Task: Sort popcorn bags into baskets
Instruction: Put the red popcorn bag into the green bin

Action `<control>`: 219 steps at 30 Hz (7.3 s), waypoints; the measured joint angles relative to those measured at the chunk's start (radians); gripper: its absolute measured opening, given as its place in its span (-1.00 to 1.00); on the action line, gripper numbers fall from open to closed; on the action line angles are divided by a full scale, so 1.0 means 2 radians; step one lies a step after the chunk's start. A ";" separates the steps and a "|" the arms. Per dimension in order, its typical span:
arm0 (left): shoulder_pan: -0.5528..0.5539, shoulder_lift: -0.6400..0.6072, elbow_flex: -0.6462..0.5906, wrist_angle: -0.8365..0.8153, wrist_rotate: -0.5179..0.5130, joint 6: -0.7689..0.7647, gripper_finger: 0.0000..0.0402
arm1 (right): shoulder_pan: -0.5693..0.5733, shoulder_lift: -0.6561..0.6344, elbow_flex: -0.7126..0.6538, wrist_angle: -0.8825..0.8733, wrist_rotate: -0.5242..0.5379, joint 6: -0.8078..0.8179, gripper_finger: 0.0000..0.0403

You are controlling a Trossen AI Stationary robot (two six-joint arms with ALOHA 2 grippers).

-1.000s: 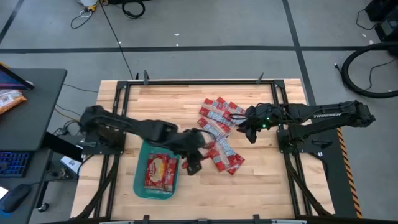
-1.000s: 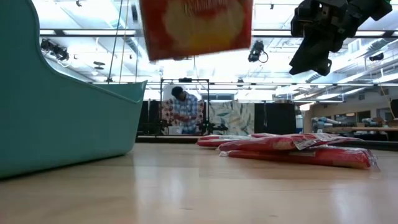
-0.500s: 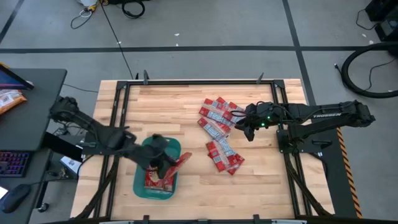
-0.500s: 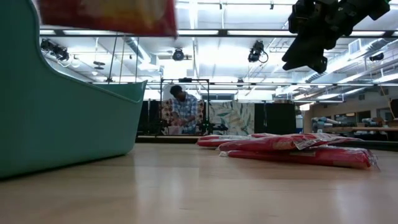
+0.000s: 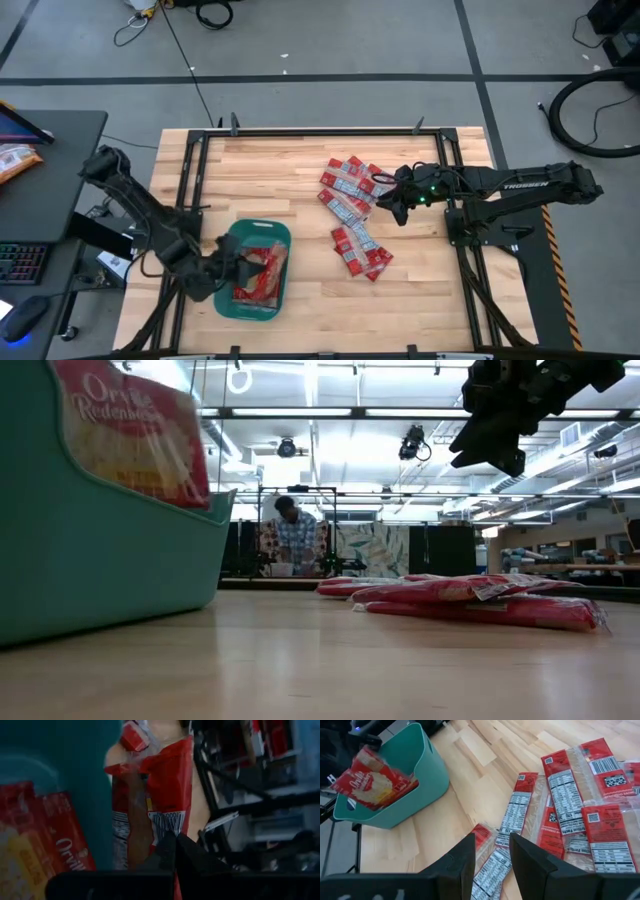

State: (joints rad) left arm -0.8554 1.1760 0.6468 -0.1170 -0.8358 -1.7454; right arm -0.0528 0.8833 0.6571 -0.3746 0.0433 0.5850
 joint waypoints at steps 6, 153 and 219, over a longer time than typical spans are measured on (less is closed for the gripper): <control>-0.038 0.001 -0.011 -0.059 -0.011 -0.108 -0.97 | 0.000 0.000 0.000 0.012 0.002 -0.001 -0.38; 0.309 0.507 0.452 -0.103 0.305 1.191 -0.16 | 0.014 -0.126 -0.006 -0.118 -0.019 0.113 -0.38; 0.236 0.049 0.405 -0.470 0.468 0.450 -0.99 | 0.011 -0.114 -0.006 -0.037 0.073 0.029 -0.38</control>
State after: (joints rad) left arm -0.3841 1.2743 1.4572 -1.0564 0.0998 -0.8461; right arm -0.0314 0.6544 0.6453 -0.4488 0.1898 0.6437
